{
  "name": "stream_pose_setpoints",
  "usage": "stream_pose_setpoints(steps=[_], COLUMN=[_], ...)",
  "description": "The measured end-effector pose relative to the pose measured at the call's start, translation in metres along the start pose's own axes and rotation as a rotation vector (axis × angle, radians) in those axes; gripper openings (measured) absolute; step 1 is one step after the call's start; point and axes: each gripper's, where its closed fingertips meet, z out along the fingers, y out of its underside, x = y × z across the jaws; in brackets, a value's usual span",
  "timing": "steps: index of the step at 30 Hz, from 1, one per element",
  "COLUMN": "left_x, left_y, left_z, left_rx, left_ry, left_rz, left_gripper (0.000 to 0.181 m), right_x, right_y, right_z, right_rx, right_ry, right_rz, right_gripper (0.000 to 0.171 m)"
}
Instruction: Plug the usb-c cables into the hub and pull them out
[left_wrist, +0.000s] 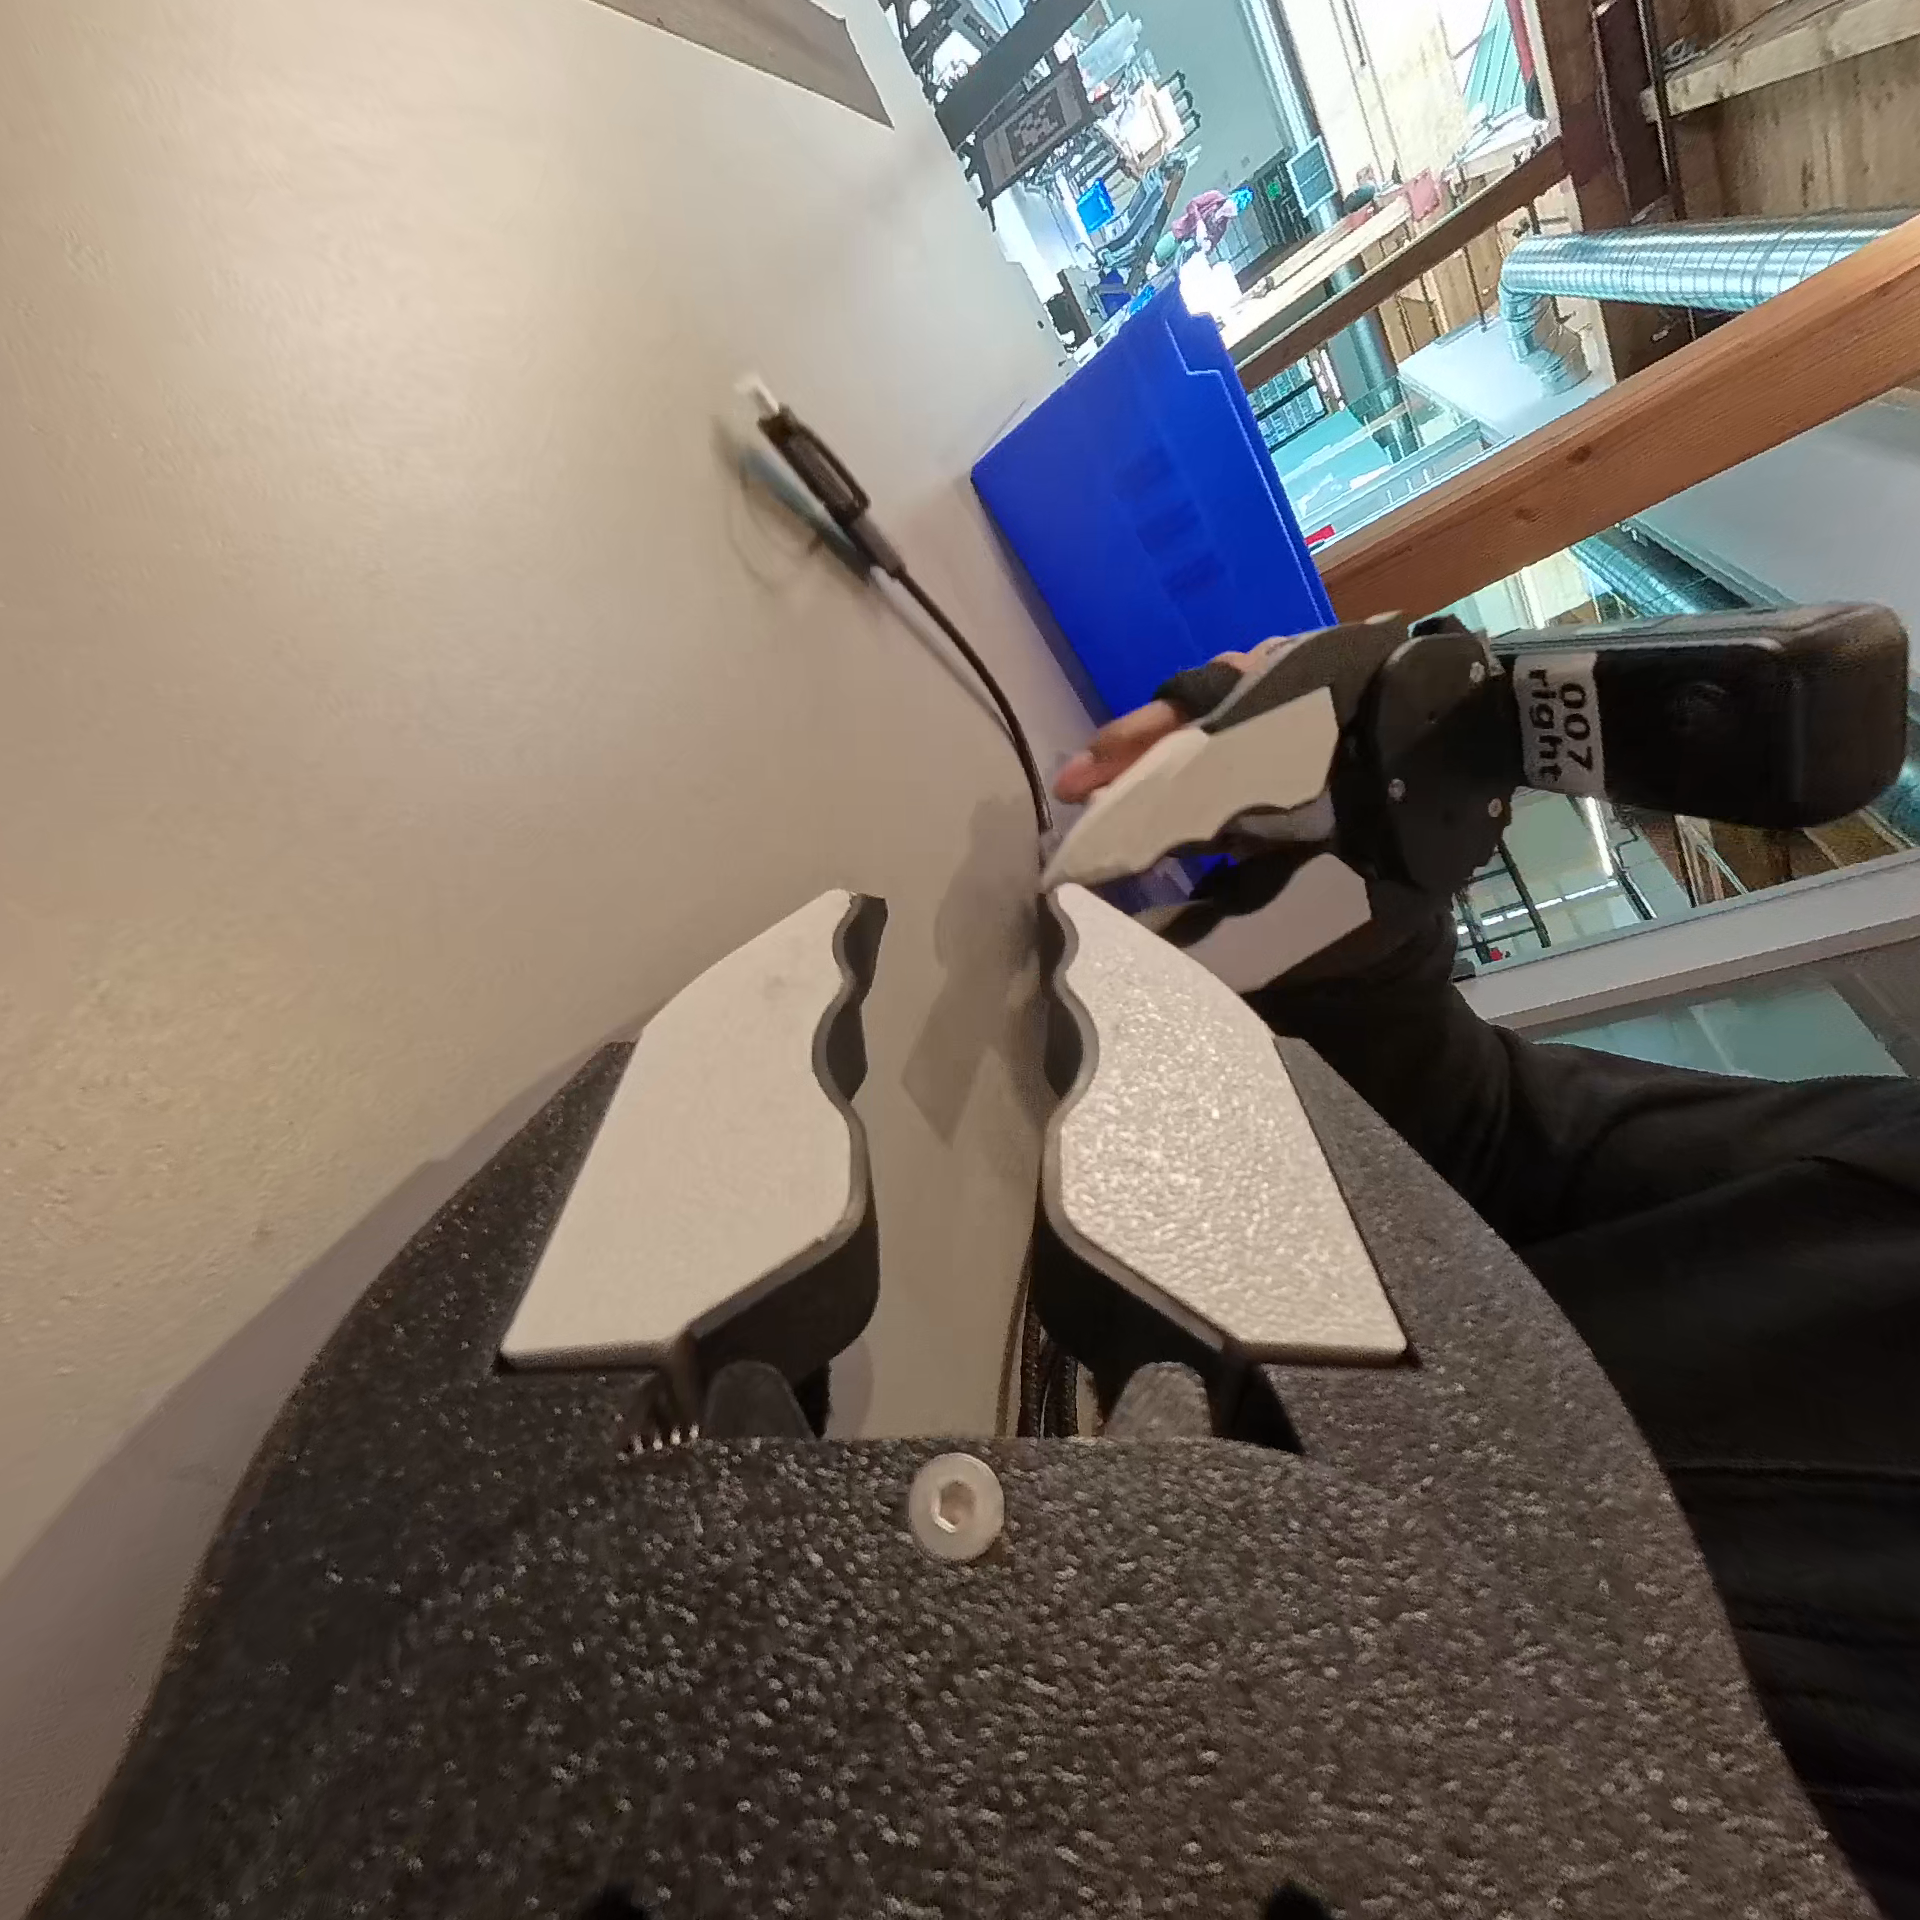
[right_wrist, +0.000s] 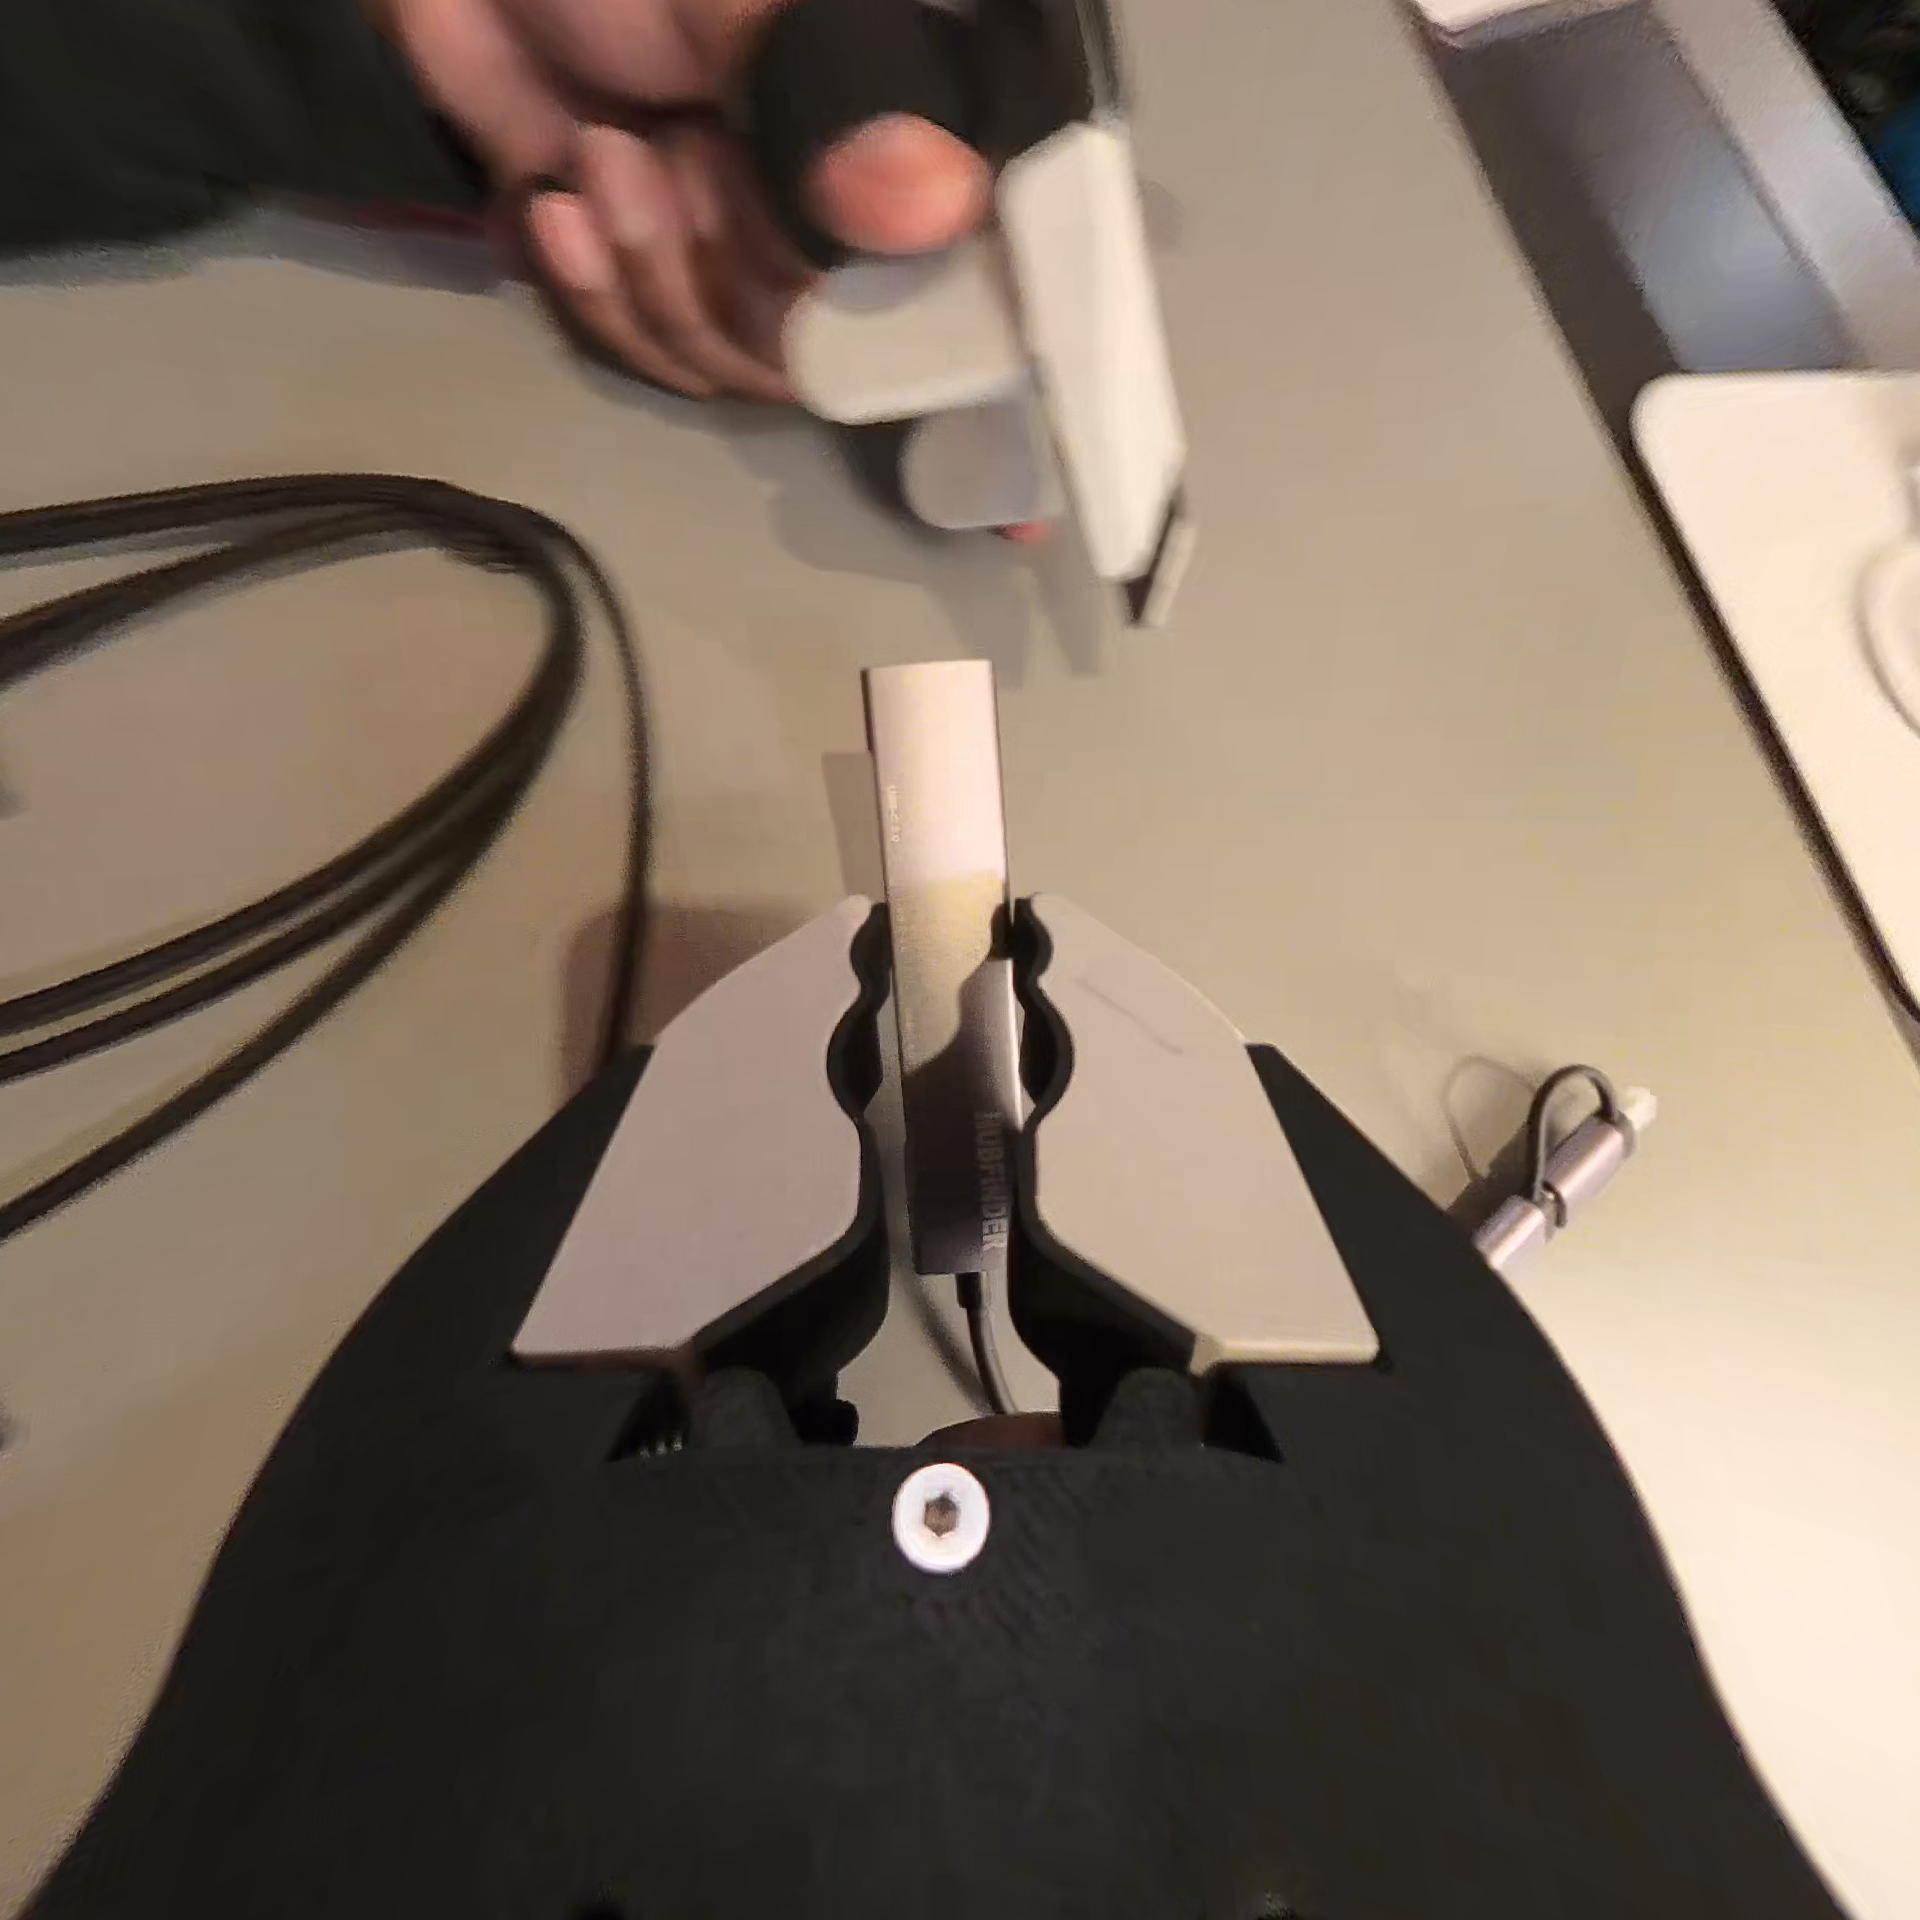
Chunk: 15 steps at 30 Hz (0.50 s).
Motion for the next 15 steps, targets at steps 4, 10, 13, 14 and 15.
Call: stream_pose_setpoints(steps=[4, 10, 13, 14, 15], left_x=[0.0, -0.001, -0.001, -0.001, -0.001], left_y=[0.0, 0.0, 0.001, 0.001, 0.001], left_z=[0.001, 0.001, 0.001, 0.001, 0.001], left_rx=[-0.003, -0.003, -0.006, -0.006, -0.006], left_ry=[-0.003, -0.005, -0.007, -0.008, -0.009], left_rz=[-0.001, -0.001, 0.0, 0.0, 0.0], left_gripper=[0.031, 0.031, 0.031, 0.031, 0.031], right_x=[0.023, 0.022, 0.019, 0.018, 0.016], right_y=[0.02, 0.005, 0.001, 0.001, 0.002], right_z=[0.013, 0.009, 0.003, 0.002, 0.002], right_rx=[-0.079, 0.011, 0.042, 0.041, 0.037], right_ry=[0.123, 0.107, 0.077, 0.067, 0.053], right_rz=[0.055, 0.085, 0.094, 0.099, 0.101], right_gripper=[0.022, 0.024, 0.025, 0.025, 0.025])
